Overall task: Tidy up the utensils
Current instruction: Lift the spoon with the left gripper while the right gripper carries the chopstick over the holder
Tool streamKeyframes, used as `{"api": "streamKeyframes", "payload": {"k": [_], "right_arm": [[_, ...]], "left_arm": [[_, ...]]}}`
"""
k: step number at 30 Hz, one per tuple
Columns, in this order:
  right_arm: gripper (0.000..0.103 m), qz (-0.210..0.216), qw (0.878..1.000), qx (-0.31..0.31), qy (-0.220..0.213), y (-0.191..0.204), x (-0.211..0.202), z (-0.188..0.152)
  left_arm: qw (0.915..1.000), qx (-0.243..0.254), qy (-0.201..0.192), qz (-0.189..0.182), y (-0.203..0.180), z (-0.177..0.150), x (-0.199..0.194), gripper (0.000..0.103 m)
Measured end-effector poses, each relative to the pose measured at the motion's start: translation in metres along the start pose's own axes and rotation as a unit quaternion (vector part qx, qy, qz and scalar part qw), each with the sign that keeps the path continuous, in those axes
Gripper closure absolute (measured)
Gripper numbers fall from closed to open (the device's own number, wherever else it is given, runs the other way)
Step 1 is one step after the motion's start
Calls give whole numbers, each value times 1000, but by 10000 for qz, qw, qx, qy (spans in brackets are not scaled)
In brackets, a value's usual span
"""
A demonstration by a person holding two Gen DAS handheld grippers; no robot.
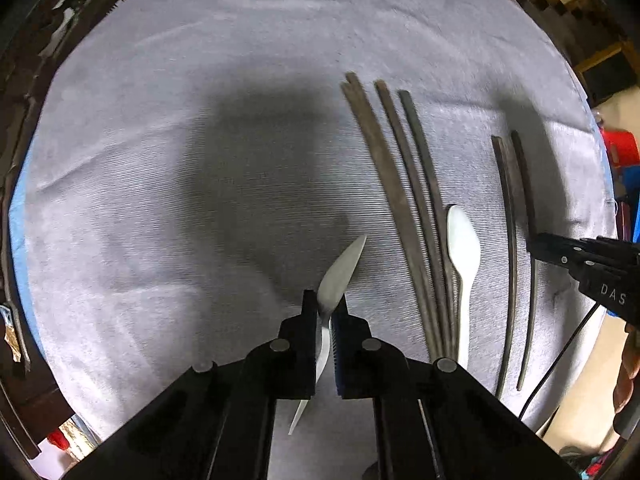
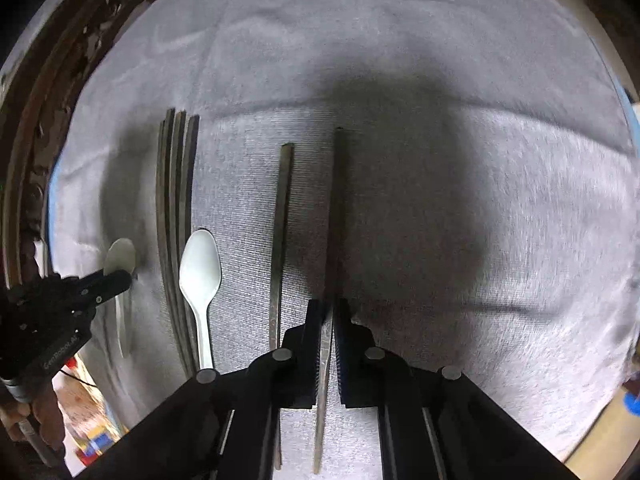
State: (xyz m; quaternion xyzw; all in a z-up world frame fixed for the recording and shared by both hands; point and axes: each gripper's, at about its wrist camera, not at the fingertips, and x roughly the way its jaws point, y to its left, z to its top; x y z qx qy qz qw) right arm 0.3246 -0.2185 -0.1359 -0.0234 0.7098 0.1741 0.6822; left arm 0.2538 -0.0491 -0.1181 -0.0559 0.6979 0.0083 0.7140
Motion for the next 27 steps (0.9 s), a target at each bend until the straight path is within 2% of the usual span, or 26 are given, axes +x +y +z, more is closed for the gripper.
{"api": "streamKeyframes", "payload": {"k": [7,10,14,17,19,23,24,27], "right_arm": [[96,256,9985,239,-409,-9,-22,-20],[96,416,9960,301,-729,-9,-40,-34],[96,701,9874,410,-1360,-10,-70,-64],[96,766,9789,455,-1837,-13,-89,-87],[96,843,9728,485,-2102,-13,-104,-100],[96,1022,9548,424,-2759,-2,-142,-139],[96,1000,9510,381,-2902,0,-152,-147],[96,1192,9358,289,-3305,9,-175,-173]], "left_arm": [[9991,-171,-376,-74,23,-17,-28,96],[9973,-298,-642,-210,33,-30,-47,96],[9909,-480,-1195,-396,41,-54,-79,96],[9817,-619,-1684,-644,43,-74,-108,96],[9757,-701,-1970,-656,41,-91,-123,96],[9600,-815,-2524,-893,43,-117,-146,96],[9536,-865,-2677,-1070,43,-127,-154,96],[9405,-933,-3022,-1239,41,-146,-171,96]]}}
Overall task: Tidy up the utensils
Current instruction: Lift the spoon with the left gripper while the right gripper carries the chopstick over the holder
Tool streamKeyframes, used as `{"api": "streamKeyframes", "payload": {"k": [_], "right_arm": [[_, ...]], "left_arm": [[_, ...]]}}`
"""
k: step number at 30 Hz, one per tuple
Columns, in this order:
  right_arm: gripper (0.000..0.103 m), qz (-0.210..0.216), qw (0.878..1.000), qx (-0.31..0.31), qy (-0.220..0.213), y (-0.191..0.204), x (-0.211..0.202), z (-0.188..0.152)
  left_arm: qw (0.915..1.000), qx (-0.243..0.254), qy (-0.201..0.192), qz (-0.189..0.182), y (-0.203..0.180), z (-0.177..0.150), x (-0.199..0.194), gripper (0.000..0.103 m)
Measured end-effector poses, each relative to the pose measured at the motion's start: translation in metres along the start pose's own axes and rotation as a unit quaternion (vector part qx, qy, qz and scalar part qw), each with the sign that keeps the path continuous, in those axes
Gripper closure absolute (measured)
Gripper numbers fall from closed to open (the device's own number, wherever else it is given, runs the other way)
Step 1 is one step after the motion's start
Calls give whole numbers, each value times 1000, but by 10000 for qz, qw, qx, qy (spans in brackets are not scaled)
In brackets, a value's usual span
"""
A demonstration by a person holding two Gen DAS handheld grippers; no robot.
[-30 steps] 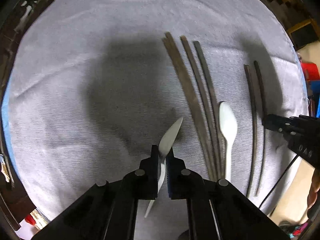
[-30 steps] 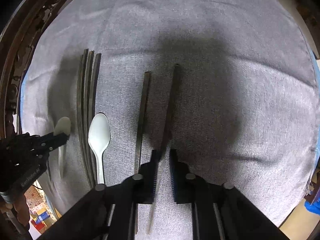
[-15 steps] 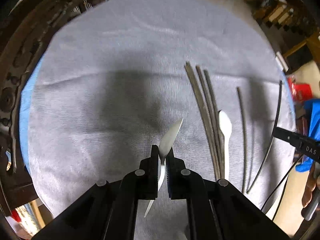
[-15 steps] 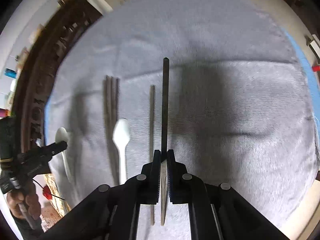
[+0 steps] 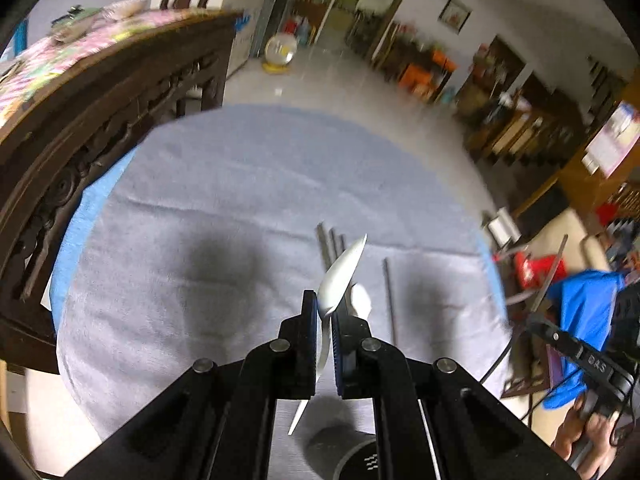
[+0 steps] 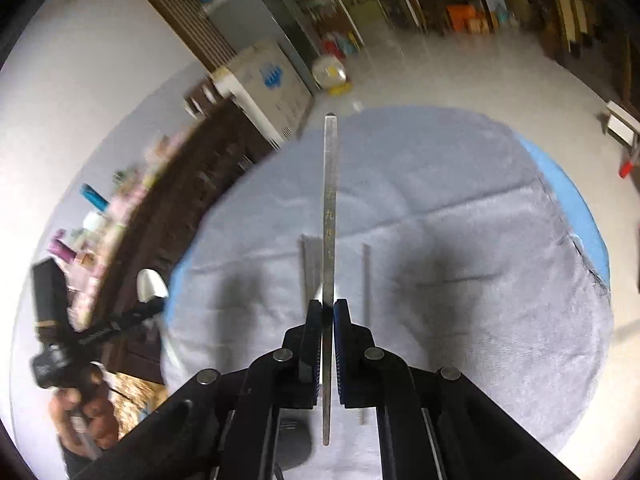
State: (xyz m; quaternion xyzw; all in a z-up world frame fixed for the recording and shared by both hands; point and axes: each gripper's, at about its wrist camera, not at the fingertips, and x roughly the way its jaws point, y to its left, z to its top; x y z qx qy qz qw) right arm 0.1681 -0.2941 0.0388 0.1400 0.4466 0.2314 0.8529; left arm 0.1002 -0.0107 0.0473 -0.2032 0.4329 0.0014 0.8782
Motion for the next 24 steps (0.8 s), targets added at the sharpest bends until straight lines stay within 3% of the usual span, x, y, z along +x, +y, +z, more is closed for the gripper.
{"api": "streamKeyframes", "payload": {"k": [5,11,15,24], "right_arm": [[96,414,9972,-186,-601,35,-40,-20],[96,559,9923,-529,-967,74,-44,-58],[96,453,9914,-694,-1011,87,-40,-76],[96,174,9910,-1013,-862,97,-12,-109]], "left_arm": [[9979,-63,-474,-438,-11,-22,-26,96],[9943,113,-848,-630,-22,-48,-29,96],[9925,203,-979,-703,-25,-61,-25,96],[9938,265,-840,-680,-23,-86,-5,96]]}}
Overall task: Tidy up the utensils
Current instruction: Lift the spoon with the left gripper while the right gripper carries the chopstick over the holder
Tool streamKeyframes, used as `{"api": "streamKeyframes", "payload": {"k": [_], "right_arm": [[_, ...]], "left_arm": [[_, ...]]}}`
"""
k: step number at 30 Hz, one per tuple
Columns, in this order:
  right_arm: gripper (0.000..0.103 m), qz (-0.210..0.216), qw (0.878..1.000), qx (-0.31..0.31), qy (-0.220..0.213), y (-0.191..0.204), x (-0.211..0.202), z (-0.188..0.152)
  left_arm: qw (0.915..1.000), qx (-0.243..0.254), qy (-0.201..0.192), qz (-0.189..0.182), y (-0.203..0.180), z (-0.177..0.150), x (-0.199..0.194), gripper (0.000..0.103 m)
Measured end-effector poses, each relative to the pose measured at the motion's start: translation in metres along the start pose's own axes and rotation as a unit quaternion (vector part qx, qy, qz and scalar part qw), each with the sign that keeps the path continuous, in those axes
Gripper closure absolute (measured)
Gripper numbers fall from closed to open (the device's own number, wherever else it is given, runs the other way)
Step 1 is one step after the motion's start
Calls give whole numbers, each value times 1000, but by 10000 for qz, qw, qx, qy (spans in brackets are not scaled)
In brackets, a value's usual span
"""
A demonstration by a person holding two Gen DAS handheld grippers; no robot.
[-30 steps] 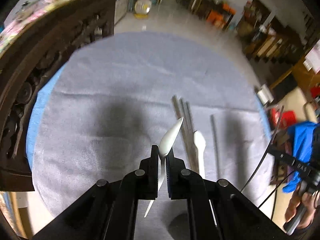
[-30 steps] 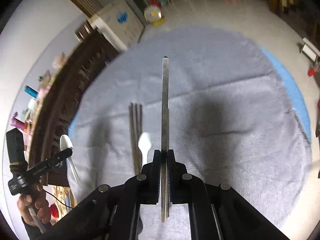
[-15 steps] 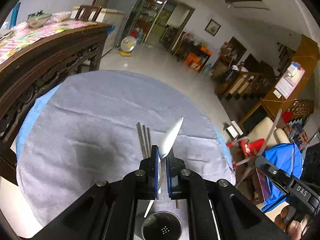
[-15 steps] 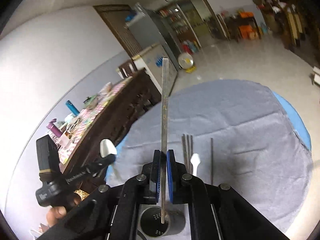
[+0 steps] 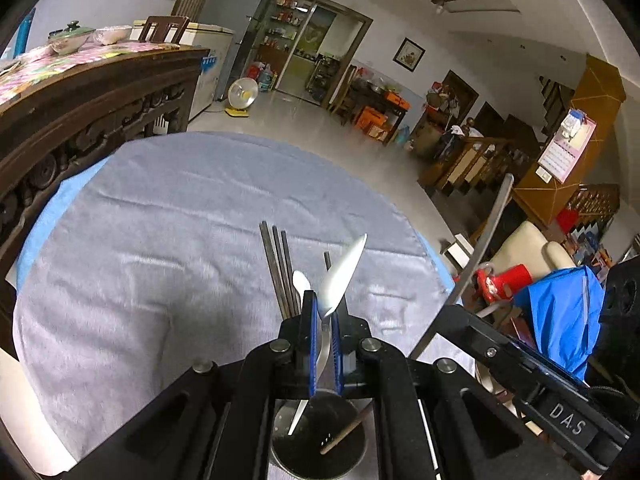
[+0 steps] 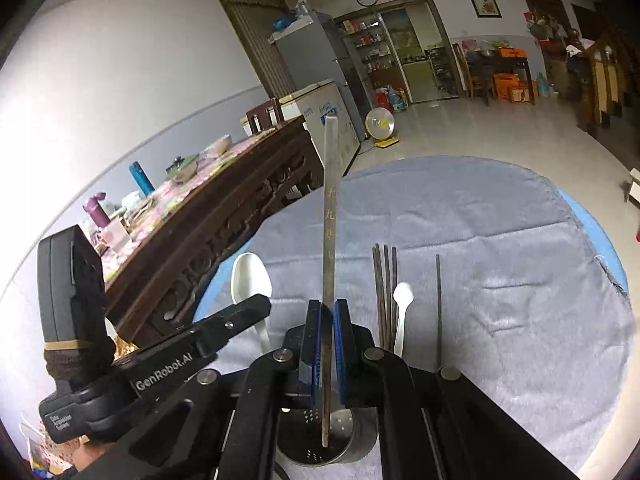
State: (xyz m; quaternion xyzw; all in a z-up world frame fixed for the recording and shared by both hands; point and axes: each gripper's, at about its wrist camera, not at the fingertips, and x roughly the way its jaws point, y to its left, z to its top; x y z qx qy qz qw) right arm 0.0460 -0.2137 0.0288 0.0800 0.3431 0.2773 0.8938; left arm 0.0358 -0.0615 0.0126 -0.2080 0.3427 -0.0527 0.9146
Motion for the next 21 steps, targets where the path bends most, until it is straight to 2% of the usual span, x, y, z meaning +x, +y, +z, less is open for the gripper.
{"api": "streamKeyframes", "payload": {"k": [21], "right_arm": [[96,-240,9992,-172,255,2,11,-32]], "left_arm": [[9990,224,129,373,-5,-25,11,96]]}}
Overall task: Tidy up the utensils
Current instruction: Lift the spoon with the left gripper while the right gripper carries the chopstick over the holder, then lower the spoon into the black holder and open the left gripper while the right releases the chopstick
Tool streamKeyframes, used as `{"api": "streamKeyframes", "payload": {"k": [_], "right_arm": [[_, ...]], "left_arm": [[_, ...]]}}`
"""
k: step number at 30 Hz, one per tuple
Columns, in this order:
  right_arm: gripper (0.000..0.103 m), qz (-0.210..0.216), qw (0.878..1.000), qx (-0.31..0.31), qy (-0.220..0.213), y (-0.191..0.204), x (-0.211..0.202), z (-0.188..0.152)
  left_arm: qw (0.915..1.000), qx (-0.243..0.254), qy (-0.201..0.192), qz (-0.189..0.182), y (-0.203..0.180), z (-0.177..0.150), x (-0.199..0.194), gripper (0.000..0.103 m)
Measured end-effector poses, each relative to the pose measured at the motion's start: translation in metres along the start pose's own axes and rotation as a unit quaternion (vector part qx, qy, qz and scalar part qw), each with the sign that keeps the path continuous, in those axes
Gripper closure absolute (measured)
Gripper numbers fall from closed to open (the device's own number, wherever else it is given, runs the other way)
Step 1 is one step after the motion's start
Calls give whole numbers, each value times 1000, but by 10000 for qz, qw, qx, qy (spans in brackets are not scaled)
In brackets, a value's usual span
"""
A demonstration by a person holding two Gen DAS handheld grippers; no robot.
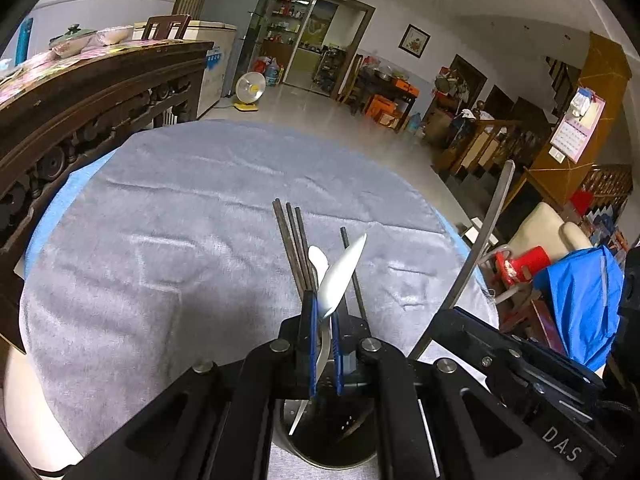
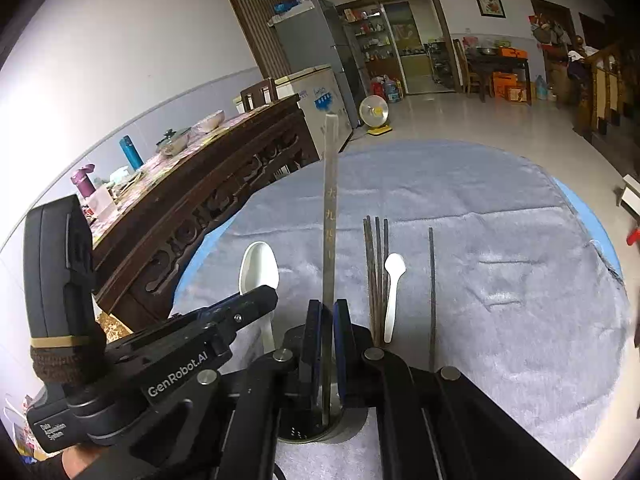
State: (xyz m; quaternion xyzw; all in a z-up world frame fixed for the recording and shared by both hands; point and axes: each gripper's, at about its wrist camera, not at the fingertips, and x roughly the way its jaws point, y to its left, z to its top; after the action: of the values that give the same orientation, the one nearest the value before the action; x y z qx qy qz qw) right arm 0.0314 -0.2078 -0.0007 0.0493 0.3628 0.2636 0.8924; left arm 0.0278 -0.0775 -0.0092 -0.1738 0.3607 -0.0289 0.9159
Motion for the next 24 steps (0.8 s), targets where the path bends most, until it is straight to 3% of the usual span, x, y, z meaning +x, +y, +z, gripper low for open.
{"api": "streamKeyframes", "payload": {"k": [24], "right_arm": [[96,-25,9999,-7,136,1,3,-10]], "left_arm": [[9993,45,120,346,6,-5,-1,95]]}}
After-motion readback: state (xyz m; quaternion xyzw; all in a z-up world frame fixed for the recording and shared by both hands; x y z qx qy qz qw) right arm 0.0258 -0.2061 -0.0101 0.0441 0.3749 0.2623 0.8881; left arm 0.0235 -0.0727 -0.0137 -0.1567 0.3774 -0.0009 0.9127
